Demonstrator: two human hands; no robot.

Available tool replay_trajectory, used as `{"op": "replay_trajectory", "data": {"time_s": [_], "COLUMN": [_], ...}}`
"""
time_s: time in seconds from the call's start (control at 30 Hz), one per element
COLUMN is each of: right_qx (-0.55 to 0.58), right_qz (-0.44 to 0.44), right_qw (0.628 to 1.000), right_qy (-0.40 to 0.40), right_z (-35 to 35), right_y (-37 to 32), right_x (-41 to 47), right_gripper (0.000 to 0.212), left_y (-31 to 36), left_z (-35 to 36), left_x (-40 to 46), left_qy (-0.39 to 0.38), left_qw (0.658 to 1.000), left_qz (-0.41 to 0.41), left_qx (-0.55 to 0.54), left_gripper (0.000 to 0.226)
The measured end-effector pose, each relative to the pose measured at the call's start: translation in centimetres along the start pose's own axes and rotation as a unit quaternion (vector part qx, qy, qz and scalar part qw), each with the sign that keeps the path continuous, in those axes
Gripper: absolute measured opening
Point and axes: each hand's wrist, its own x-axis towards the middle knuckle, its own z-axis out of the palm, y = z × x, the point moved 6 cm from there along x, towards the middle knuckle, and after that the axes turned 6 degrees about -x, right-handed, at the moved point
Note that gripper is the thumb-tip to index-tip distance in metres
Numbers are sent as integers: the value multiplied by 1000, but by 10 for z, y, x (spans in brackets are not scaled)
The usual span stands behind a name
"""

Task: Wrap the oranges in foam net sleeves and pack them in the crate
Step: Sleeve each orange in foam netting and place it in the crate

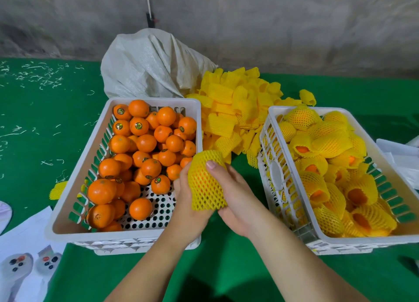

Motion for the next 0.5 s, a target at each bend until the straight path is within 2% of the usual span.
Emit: {"op": "replay_trajectory", "data": {"time_s": [0.07, 0.13, 0.2, 0.23, 0.3, 0.33, 0.4, 0.43, 0.5], "right_qx": [-7, -29, -33, -15, 23, 28, -16, -68, -227], "right_qz": [-8, -28, -56, -69, -91, -112, -168, -184, -154], "right_qw": [1000, 999, 993, 987, 969, 952, 902, 872, 793], "right_qy": [-2, 31, 102, 141, 229, 283, 396, 449, 544], "right_z": [-5, -19, -38, -50, -85, -108, -157, -181, -233], "right_y": [-5, -10, -19, -25, -37, -44, -64, -72, -74], "right_x": [-2, -3, -4, -5, -7, -9, -23, -32, -47], "right_gripper": [69, 72, 82, 88, 84, 74, 60, 60, 62], "left_y": [6, 12, 11, 11, 6, 2, -10, -20, -50], "left_z": [3, 8, 14, 12, -1, -12, -40, -54, -83], "left_x": [1, -1, -6, -7, -1, 6, 25, 34, 51], "left_qy": [-16, -77, -166, -188, -156, -121, -88, -96, -136], "left_qw": [996, 991, 984, 982, 983, 986, 986, 979, 943], "left_qz": [12, 33, 9, -23, -85, -105, -135, -153, -209], "left_qx": [84, 108, 62, 14, -50, -50, 34, 94, 220], "left_gripper": [88, 86, 95, 92, 75, 66, 53, 51, 61]}}
